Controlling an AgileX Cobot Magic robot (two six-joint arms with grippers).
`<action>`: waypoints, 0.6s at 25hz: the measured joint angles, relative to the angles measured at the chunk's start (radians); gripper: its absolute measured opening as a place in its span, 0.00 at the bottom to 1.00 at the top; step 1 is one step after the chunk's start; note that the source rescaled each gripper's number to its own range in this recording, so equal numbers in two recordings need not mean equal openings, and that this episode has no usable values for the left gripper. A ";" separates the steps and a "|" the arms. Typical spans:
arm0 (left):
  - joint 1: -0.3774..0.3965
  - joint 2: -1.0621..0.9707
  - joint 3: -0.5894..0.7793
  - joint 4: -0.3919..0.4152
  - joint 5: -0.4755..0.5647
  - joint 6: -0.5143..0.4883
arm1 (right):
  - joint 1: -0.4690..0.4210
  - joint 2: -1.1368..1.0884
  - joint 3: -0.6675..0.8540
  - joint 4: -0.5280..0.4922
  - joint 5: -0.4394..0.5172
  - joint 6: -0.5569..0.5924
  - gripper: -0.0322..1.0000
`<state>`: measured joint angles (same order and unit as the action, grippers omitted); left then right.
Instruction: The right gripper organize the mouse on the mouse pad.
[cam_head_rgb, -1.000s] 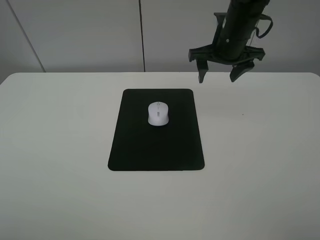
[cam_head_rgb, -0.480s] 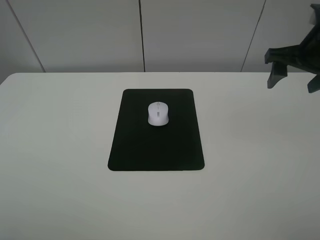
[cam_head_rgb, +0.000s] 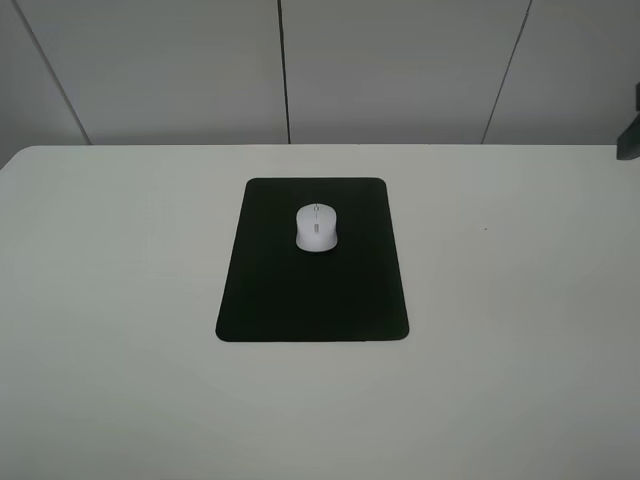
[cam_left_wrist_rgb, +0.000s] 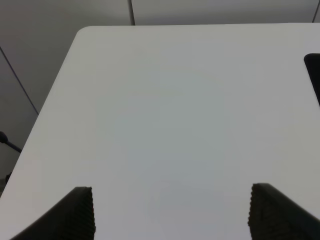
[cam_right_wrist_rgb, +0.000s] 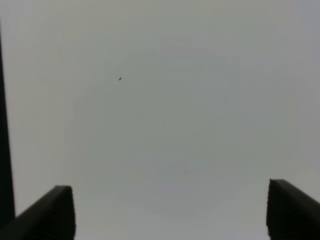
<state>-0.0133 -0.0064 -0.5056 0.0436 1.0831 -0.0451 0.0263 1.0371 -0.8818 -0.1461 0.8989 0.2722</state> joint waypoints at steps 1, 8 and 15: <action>0.000 0.000 0.000 0.000 0.000 0.000 | 0.000 -0.045 0.017 0.004 -0.001 -0.019 0.71; 0.000 0.000 0.000 0.000 0.000 0.000 | 0.000 -0.350 0.130 0.045 -0.001 -0.084 0.71; 0.000 0.000 0.000 0.000 0.000 0.000 | 0.000 -0.655 0.239 0.062 0.009 -0.084 0.71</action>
<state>-0.0133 -0.0064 -0.5056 0.0436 1.0831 -0.0451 0.0263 0.3816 -0.6427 -0.0841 0.9081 0.1878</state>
